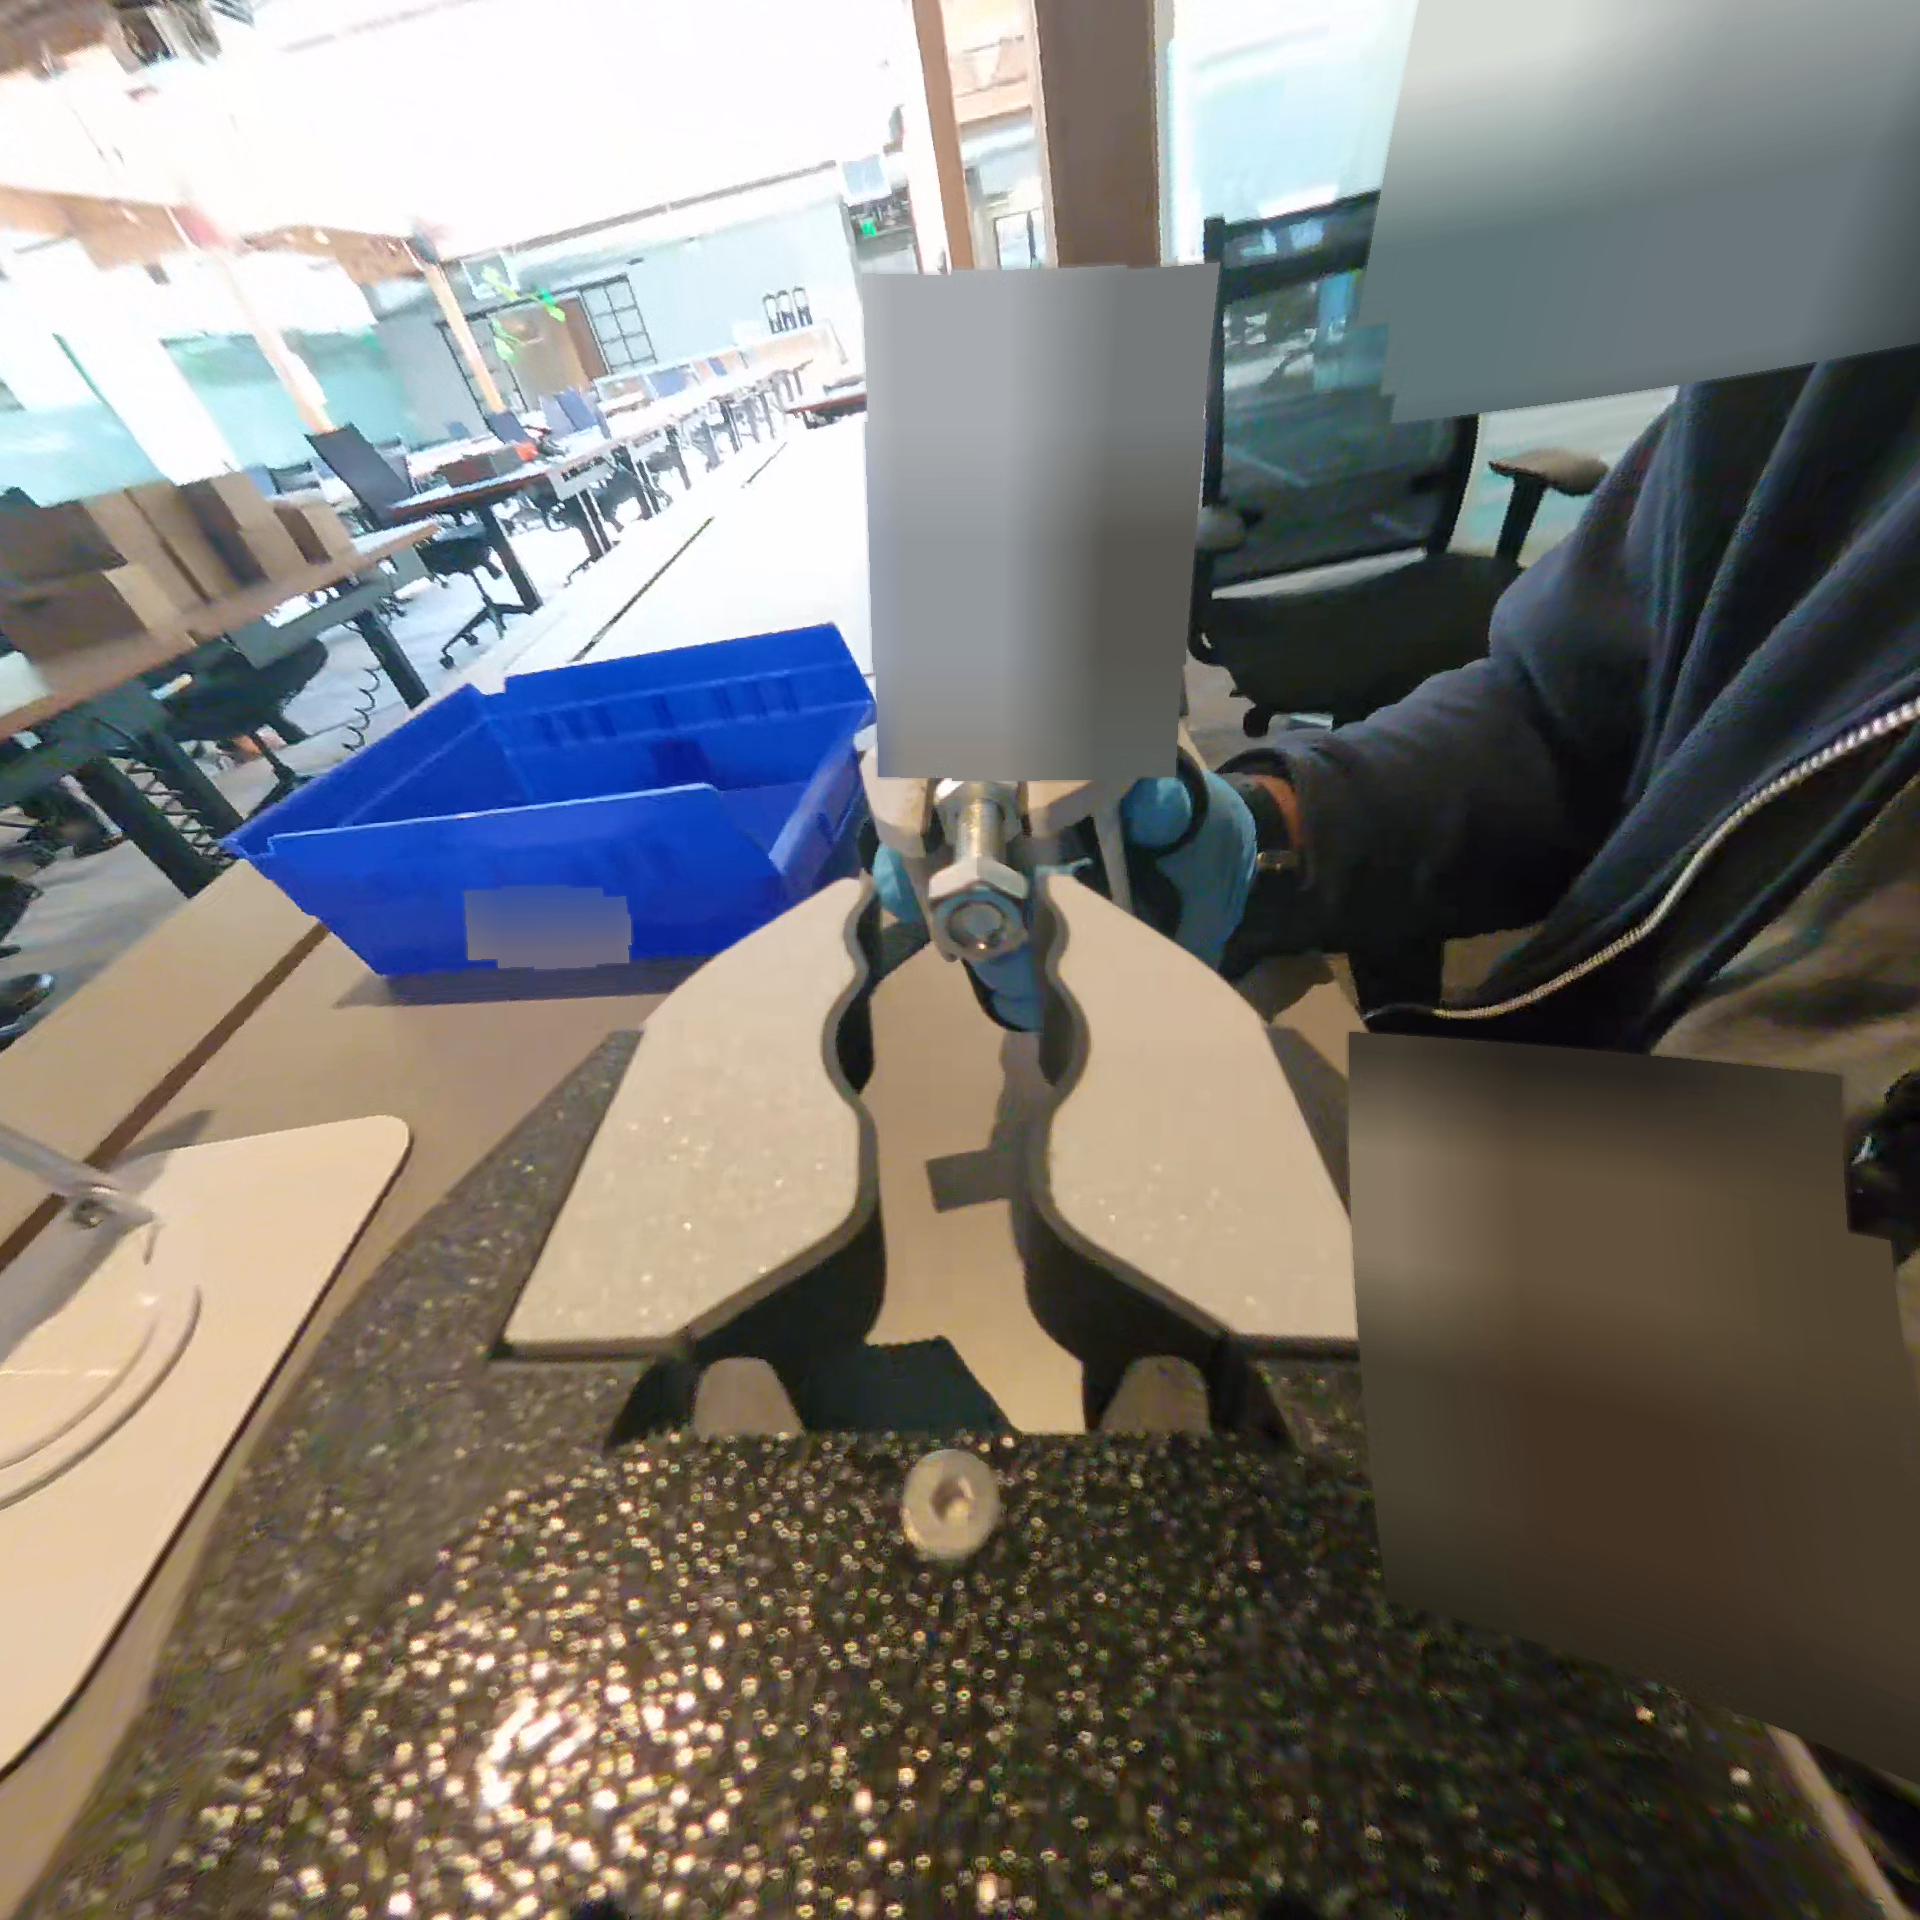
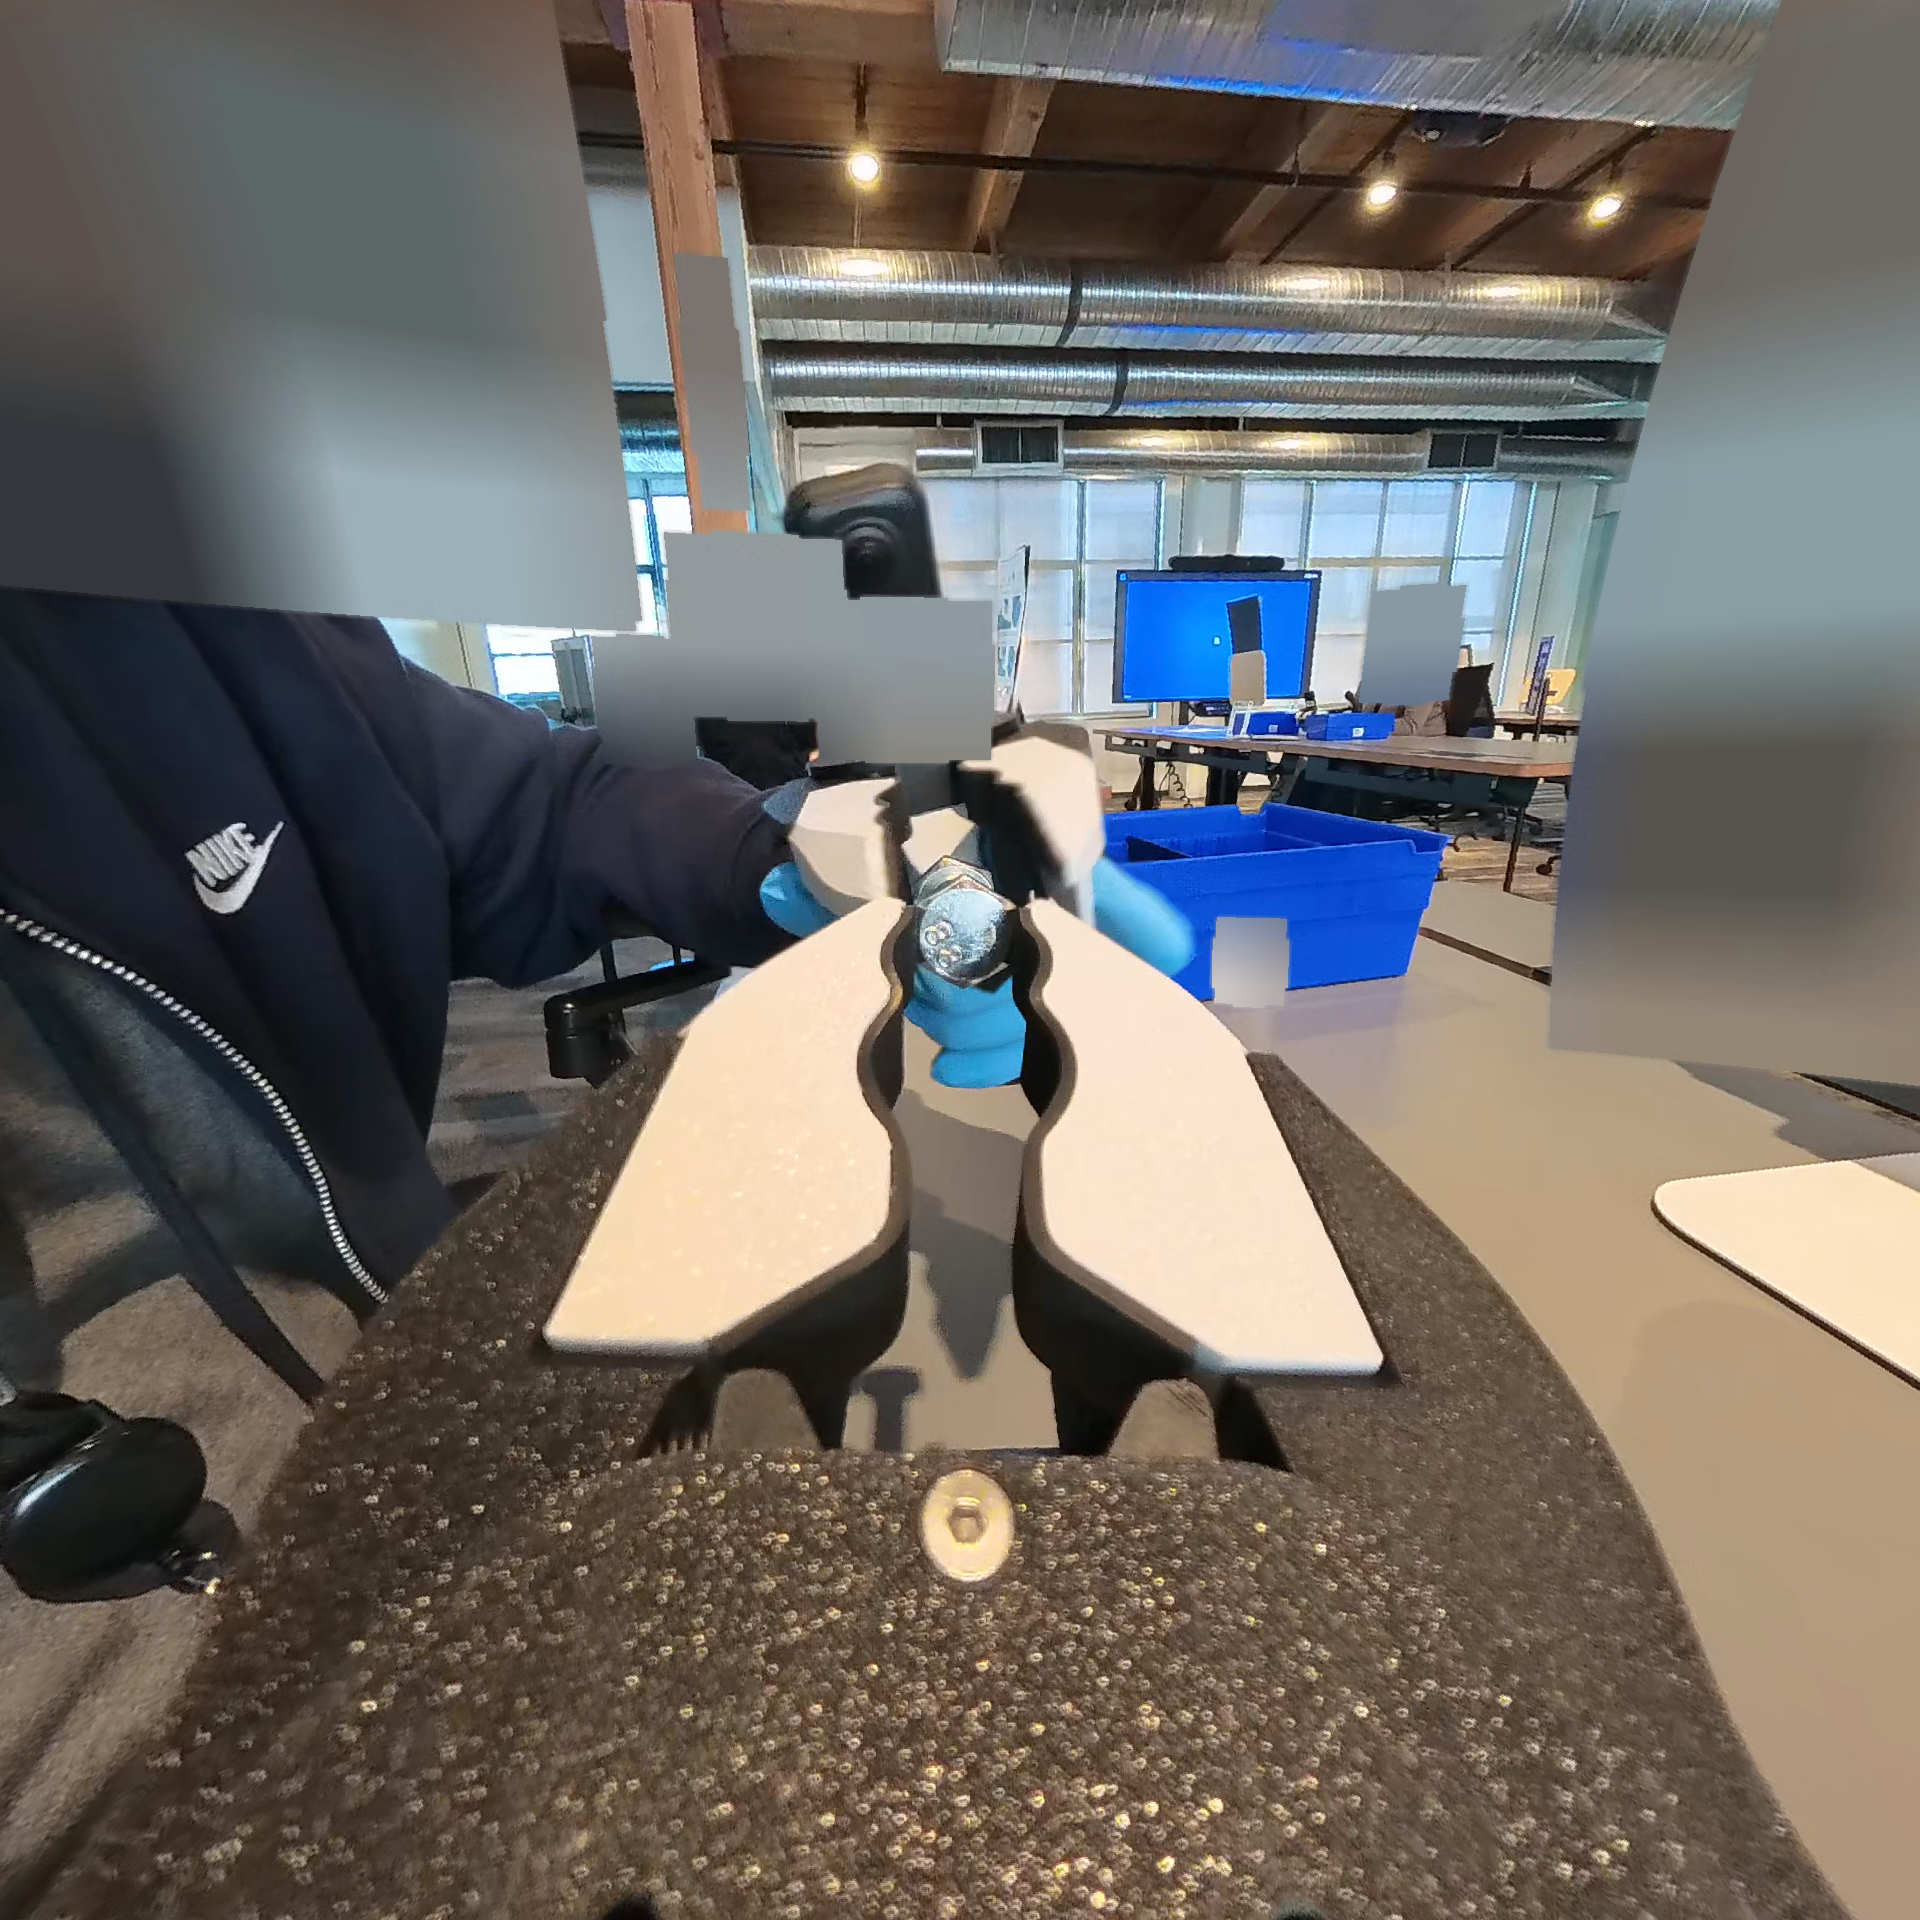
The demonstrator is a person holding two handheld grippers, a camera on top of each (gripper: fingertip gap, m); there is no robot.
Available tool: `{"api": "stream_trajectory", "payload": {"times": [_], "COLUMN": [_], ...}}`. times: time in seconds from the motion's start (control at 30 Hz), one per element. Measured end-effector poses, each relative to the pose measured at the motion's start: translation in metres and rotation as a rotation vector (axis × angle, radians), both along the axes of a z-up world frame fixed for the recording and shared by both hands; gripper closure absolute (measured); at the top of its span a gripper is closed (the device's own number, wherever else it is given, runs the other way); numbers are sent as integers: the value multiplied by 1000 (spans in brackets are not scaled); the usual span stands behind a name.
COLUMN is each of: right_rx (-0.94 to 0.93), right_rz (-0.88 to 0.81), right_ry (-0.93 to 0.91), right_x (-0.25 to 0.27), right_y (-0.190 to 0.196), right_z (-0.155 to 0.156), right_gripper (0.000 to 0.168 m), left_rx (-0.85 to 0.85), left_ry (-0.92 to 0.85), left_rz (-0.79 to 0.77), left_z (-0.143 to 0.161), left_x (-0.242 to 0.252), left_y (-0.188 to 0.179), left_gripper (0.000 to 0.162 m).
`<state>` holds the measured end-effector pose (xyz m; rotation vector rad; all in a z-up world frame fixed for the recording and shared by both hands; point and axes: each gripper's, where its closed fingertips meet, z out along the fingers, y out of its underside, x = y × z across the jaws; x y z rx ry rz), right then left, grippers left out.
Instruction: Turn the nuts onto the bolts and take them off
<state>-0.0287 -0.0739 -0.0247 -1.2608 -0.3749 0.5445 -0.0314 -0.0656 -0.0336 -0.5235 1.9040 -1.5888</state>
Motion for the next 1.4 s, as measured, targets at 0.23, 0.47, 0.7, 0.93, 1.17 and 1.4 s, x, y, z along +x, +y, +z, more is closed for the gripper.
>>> {"api": "stream_trajectory", "payload": {"times": [0.23,0.47,0.7,0.93,1.17,1.4], "right_rx": [-4,4,7,2,-4,2], "right_rz": [9,0,-16,-19,-17,-18], "right_ry": [1,4,-4,-13,-20,-13], "right_x": [-1,0,2,1,-1,0], "right_y": [0,0,0,1,2,1], "right_z": [-1,1,1,0,-2,-1], "right_gripper": [151,151,151,151,151,151], "left_rx": [584,447,14,-35,462,356], "left_ry": [-506,-470,-5,60,-401,-394], "left_rz": [141,121,-16,-23,112,82], "left_z": [-4,6,-1,-3,-6,3], "left_x": [1,-2,-3,-1,2,-3], "left_y": [2,-1,-1,-1,1,-1], "left_gripper": [144,121,126,131,144,129]}}
